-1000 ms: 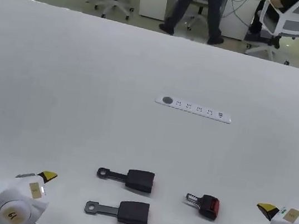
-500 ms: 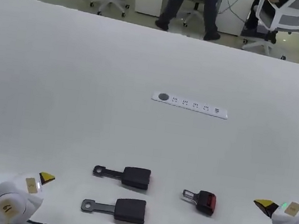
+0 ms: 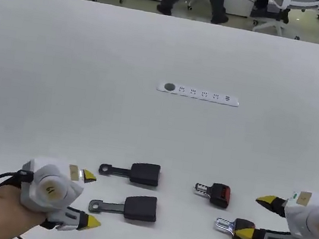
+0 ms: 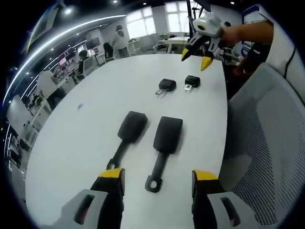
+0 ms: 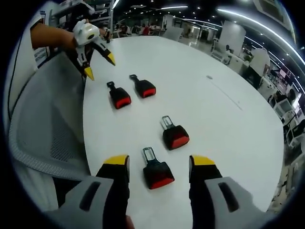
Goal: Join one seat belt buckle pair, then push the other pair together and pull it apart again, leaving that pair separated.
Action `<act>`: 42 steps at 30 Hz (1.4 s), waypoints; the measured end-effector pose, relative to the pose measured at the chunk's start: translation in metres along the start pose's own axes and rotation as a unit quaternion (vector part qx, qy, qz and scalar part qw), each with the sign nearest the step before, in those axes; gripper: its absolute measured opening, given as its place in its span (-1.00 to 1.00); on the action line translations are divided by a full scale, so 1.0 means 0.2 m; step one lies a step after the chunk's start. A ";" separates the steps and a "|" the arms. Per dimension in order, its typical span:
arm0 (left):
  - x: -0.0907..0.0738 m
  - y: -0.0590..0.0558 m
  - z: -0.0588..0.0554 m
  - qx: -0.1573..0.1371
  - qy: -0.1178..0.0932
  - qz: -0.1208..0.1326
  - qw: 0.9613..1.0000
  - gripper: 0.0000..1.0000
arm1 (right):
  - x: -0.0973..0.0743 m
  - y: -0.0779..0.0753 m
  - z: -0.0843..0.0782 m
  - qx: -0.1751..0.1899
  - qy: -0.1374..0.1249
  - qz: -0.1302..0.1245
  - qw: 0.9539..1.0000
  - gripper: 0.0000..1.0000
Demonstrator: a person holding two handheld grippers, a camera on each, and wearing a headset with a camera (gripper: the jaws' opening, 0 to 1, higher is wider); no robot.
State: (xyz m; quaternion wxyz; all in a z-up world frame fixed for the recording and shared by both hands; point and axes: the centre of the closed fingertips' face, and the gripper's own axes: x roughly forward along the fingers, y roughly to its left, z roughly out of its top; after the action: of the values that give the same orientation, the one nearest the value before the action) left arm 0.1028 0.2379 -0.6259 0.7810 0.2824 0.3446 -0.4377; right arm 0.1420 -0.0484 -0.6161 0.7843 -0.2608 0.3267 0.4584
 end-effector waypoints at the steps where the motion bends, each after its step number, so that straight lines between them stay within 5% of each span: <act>1: 0.01 0.00 0.01 0.009 0.001 -0.005 1.000 0.15 | 0.01 0.00 -0.01 -0.002 0.004 0.004 1.000 -0.05; 5: 0.10 -0.01 0.03 0.046 0.011 -0.025 0.999 0.10 | 0.04 0.04 -0.05 -0.001 0.017 0.035 0.999 -0.28; 9: 0.15 -0.01 0.03 0.046 0.016 -0.034 0.998 -0.02 | 0.07 0.04 -0.04 -0.008 0.018 0.047 0.999 -0.31; 11: 0.17 -0.02 0.05 0.077 0.007 -0.041 0.996 -0.04 | 0.08 0.04 -0.06 -0.021 0.031 0.051 0.998 -0.31; 14: 0.21 -0.04 0.07 0.075 0.004 -0.058 0.995 -0.04 | 0.12 0.04 -0.12 -0.051 0.057 0.055 0.996 -0.32; 24: 0.31 -0.07 0.10 0.089 0.035 -0.078 0.992 -0.13 | 0.17 0.04 -0.14 -0.080 0.078 0.075 0.991 -0.29; 28: 0.33 -0.08 0.14 0.090 0.029 -0.080 0.992 -0.15 | 0.18 0.04 -0.17 -0.082 0.089 0.084 0.989 -0.30; 42: 0.42 -0.09 0.08 0.106 0.044 -0.100 0.988 -0.26 | 0.20 0.04 -0.26 -0.085 0.115 0.108 0.984 -0.36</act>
State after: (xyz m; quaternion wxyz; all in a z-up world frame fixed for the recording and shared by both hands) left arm 0.1238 0.1776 -0.6854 0.6829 0.3463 0.3572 -0.5349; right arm 0.1354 -0.0602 -0.6814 0.6626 -0.3406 0.4011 0.5329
